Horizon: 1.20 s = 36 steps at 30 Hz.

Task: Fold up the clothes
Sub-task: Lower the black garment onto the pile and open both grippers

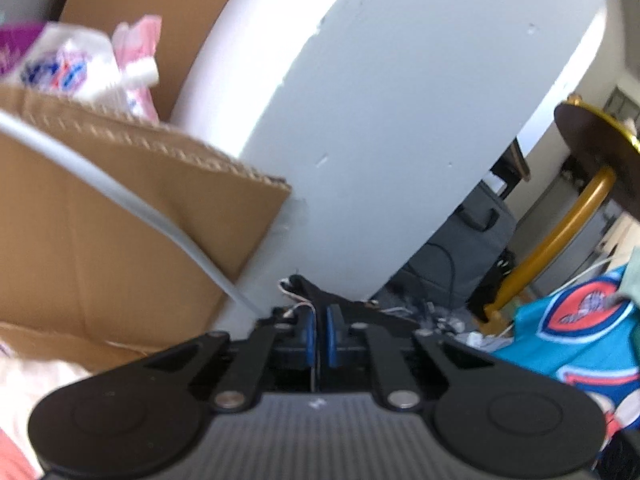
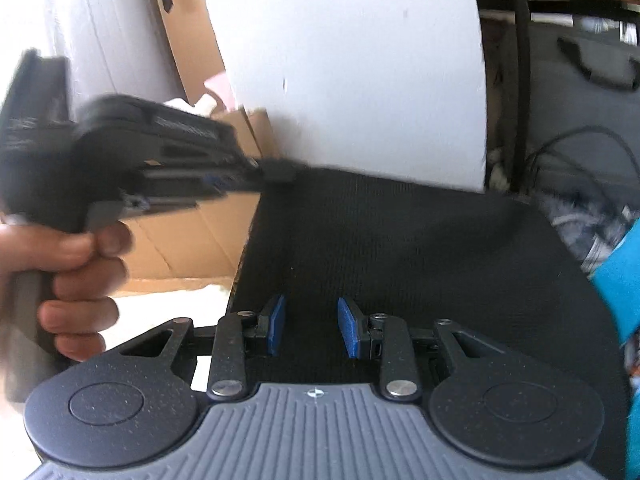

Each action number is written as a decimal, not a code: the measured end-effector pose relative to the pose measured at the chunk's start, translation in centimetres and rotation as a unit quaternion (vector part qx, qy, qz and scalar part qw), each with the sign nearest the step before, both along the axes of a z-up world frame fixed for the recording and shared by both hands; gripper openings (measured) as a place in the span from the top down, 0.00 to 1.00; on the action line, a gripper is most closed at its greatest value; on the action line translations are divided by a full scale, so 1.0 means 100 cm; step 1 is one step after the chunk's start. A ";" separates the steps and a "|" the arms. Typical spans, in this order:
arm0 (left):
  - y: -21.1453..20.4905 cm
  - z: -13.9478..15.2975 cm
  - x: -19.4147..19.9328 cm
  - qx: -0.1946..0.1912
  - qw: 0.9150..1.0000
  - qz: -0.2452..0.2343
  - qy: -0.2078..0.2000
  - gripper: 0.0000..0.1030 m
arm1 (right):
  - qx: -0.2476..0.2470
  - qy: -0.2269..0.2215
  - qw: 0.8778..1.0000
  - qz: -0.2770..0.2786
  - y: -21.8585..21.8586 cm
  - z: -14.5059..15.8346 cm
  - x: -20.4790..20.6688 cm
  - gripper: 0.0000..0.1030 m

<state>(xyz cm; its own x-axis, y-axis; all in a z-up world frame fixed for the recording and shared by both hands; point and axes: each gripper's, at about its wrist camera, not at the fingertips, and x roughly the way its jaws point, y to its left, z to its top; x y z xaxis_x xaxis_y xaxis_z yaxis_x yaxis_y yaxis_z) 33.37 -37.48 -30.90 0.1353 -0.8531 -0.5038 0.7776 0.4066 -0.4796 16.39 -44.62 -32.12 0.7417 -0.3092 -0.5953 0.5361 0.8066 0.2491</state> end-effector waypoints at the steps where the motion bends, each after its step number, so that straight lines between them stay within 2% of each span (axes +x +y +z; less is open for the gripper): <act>1: 0.004 0.003 -0.001 0.000 1.000 0.003 -0.013 0.93 | 0.005 0.000 1.000 -0.001 0.000 -0.002 0.001 0.65; 3: 0.011 0.010 -0.003 0.001 0.999 0.009 -0.037 0.90 | 0.009 0.004 1.000 0.000 -0.001 -0.006 0.005 0.65; 6: 0.023 0.016 -0.008 -0.001 0.999 0.011 -0.052 0.89 | 0.009 0.013 1.000 0.004 0.001 -0.010 0.012 0.65; 10: 0.026 0.012 -0.022 0.002 0.999 -0.023 -0.046 0.89 | 0.005 0.014 1.000 0.005 -0.001 -0.016 0.016 0.65; 16: 0.029 -0.008 -0.054 0.020 0.998 -0.054 -0.036 0.90 | -0.004 -0.002 1.000 -0.001 0.002 -0.008 -0.005 0.65; 22: 0.026 -0.014 -0.070 0.022 0.996 -0.080 -0.033 0.90 | -0.038 0.009 0.999 -0.014 0.006 0.000 -0.037 0.64; 28: 0.009 -0.030 -0.076 0.064 0.994 -0.068 -0.059 0.90 | -0.031 0.025 0.997 -0.061 -0.017 -0.012 -0.066 0.64; 32: 0.008 -0.046 -0.063 0.085 0.994 -0.042 -0.055 0.96 | -0.027 0.037 0.995 -0.092 -0.031 -0.026 -0.083 0.63; 36: 0.001 -0.048 -0.061 0.117 0.989 -0.027 -0.088 0.98 | -0.021 0.050 0.992 -0.117 -0.039 -0.039 -0.105 0.63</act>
